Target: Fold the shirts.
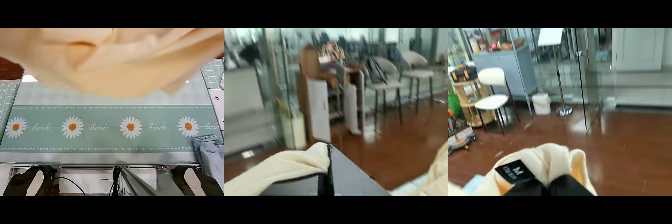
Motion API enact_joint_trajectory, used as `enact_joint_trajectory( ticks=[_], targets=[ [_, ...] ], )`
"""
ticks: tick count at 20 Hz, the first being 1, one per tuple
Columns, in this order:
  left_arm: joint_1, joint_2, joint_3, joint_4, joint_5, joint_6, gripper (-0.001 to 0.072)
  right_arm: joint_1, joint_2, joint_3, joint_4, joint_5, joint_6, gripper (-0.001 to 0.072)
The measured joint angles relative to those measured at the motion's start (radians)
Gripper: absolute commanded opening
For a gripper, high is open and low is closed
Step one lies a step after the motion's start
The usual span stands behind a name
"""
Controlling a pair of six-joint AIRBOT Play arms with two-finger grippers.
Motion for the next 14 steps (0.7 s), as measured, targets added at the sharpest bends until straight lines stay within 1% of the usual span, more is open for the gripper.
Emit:
enact_joint_trajectory(
  ticks=[2,4,5,8,11,13,14],
  targets=[
    [0.000,0.064,0.002,0.051,0.004,-0.057,0.0027,0.000,0.006,0.064,-0.019,0.018,0.051,0.0029],
    [0.000,0.106,0.002,0.138,-0.075,-0.141,0.0026,0.000,0.011,0.101,-0.058,0.082,0.107,0.0029],
    [0.000,0.119,0.003,0.171,-0.127,-0.187,0.0026,0.000,0.013,0.111,-0.091,0.124,0.131,0.0029],
    [0.000,0.127,-0.018,0.274,-0.361,-0.287,0.0027,0.000,0.001,0.127,-0.215,0.305,0.178,0.0028],
    [0.001,0.120,-0.133,0.322,-0.540,-0.333,0.0026,0.011,-0.019,0.071,-0.312,0.448,0.192,0.0028],
    [0.000,0.118,-0.278,0.337,-0.593,-0.338,0.0027,0.037,-0.024,-0.033,-0.348,0.498,0.192,0.0028],
    [0.001,0.117,-0.363,0.341,-0.599,-0.330,0.0027,0.065,-0.026,-0.106,-0.376,0.509,0.191,0.0028]
  ],
)
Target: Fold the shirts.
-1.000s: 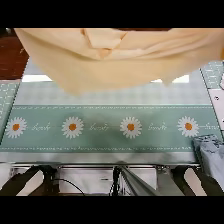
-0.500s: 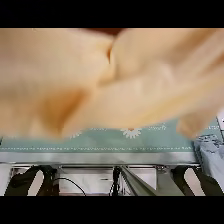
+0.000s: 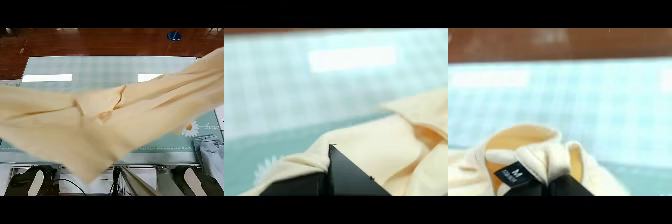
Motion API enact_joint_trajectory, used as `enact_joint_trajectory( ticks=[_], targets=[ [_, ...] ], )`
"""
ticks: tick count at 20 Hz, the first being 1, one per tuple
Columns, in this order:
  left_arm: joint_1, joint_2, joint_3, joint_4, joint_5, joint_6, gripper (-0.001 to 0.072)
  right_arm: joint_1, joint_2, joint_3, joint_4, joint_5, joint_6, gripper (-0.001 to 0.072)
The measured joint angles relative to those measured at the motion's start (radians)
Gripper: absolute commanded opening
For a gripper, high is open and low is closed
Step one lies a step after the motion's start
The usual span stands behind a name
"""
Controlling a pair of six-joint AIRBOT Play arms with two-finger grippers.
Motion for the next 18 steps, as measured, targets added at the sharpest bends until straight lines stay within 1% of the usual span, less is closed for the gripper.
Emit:
enact_joint_trajectory(
  ticks=[2,4,7,9,12,14,18],
  targets=[
    [0.000,-0.007,-0.185,-0.007,0.027,0.032,0.0027,0.088,-0.007,-0.165,-0.084,-0.016,-0.005,0.0028],
    [0.000,-0.030,-0.356,-0.029,0.103,0.078,0.0027,0.209,-0.035,-0.328,-0.186,-0.096,-0.010,0.0029],
    [0.000,-0.108,-0.531,-0.041,0.272,0.158,0.0027,0.370,-0.145,-0.488,-0.364,-0.297,-0.011,0.0029],
    [0.000,-0.183,-0.585,-0.038,0.407,0.200,0.0027,0.423,-0.239,-0.534,-0.430,-0.461,-0.014,0.0029],
    [0.000,-0.316,-0.623,-0.050,0.595,0.235,0.0028,0.462,-0.384,-0.567,-0.460,-0.737,-0.015,0.0029],
    [-0.001,-0.401,-0.633,-0.064,0.671,0.247,0.0028,0.473,-0.463,-0.576,-0.454,-0.901,-0.015,0.0029],
    [-0.027,-0.537,-0.641,-0.075,0.752,0.279,0.0029,0.481,-0.571,-0.583,-0.404,-1.197,-0.025,0.0029]
  ],
)
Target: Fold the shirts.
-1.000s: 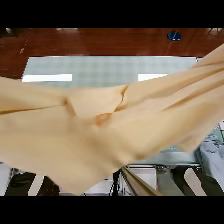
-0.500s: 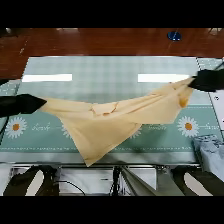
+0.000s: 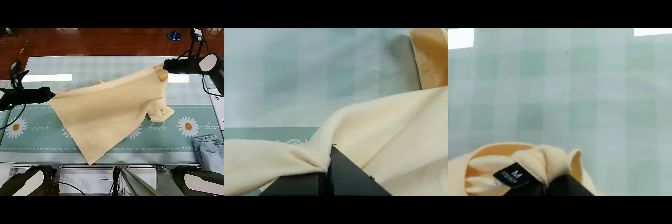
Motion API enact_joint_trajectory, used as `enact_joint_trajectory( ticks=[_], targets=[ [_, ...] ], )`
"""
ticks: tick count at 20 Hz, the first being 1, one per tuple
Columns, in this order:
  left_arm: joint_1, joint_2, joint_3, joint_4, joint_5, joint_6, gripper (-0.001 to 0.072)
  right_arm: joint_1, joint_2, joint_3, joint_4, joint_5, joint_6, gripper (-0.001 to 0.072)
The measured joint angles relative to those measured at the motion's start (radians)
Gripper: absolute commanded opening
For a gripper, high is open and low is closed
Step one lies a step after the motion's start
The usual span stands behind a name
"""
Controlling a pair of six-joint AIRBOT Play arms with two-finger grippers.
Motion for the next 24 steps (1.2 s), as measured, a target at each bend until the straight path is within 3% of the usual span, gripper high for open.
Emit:
enact_joint_trajectory(
  ticks=[3,6,7,8,9,10,12,13,17,19,24],
  targets=[
    [-0.043,-0.077,-0.002,-0.003,0.042,0.016,0.0029,0.002,-0.064,-0.002,0.036,-0.110,-0.006,0.0029],
    [-0.087,-0.137,-0.003,-0.004,0.072,0.021,0.0048,0.003,-0.119,-0.003,0.051,-0.127,-0.012,0.0032],
    [-0.097,-0.152,-0.003,-0.004,0.074,0.023,0.0200,0.003,-0.135,-0.003,0.054,-0.125,-0.013,0.0067],
    [-0.105,-0.166,-0.003,-0.005,0.076,0.024,0.0361,0.003,-0.147,-0.003,0.057,-0.122,-0.015,0.0172],
    [-0.107,-0.176,-0.002,-0.007,0.073,0.023,0.0436,0.003,-0.154,-0.003,0.060,-0.121,-0.015,0.0265],
    [-0.102,-0.183,0.008,-0.009,0.058,0.023,0.0484,0.003,-0.155,0.000,0.060,-0.121,-0.016,0.0311],
    [-0.060,-0.190,0.053,-0.009,-0.035,0.023,0.0483,-0.006,-0.127,0.018,0.059,-0.120,-0.024,0.0322],
    [-0.023,-0.190,0.087,-0.009,-0.113,0.020,0.0483,-0.018,-0.099,0.035,0.053,-0.119,-0.032,0.0388],
    [0.134,-0.090,0.140,-0.011,-0.438,-0.036,0.0486,-0.096,0.054,0.106,-0.048,-0.059,-0.053,0.0415],
    [0.173,0.042,0.069,-0.021,-0.540,-0.071,0.0616,-0.155,0.117,0.123,-0.131,0.006,-0.057,0.0428],
    [0.162,0.351,-0.245,-0.045,-0.694,-0.177,0.0620,-0.309,0.161,0.111,-0.231,0.195,-0.066,0.0429]
  ],
)
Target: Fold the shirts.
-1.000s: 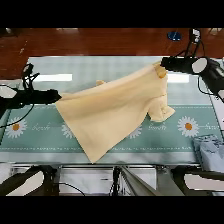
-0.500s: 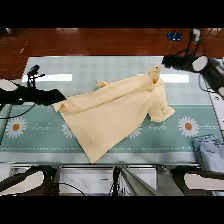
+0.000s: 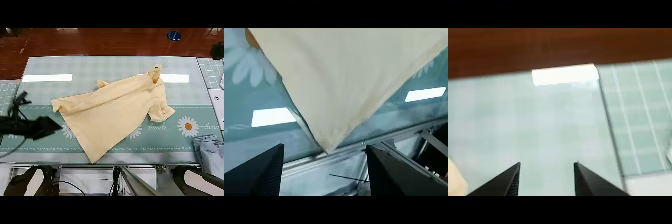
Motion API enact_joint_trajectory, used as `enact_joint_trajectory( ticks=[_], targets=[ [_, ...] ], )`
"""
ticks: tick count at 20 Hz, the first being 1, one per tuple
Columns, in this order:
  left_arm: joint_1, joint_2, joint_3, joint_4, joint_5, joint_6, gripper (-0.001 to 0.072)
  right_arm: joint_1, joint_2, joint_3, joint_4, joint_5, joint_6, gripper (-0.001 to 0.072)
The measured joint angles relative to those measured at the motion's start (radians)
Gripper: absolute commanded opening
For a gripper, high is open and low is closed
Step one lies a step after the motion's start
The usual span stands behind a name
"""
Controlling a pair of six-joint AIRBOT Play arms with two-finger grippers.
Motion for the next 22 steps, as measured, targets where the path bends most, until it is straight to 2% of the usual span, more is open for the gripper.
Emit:
enact_joint_trajectory(
  ticks=[4,9,14,19,22],
  targets=[
    [-0.036,0.103,-0.195,-0.087,-0.010,-0.039,0.0620,-0.058,-0.015,-0.063,-0.014,0.071,-0.011,0.0429],
    [-0.119,0.090,-0.297,-0.131,0.082,-0.071,0.0620,-0.077,-0.028,-0.149,0.017,0.113,-0.038,0.0429],
    [-0.280,-0.060,-0.317,-0.147,0.211,-0.084,0.0620,-0.080,-0.031,-0.178,0.029,0.120,-0.046,0.0429],
    [-0.476,-0.243,-0.301,-0.215,0.394,-0.084,0.0620,-0.081,-0.031,-0.183,0.032,0.123,-0.048,0.0429],
    [-0.557,-0.335,-0.269,-0.258,0.446,-0.083,0.0619,-0.081,-0.031,-0.185,0.033,0.124,-0.050,0.0429]
  ],
)
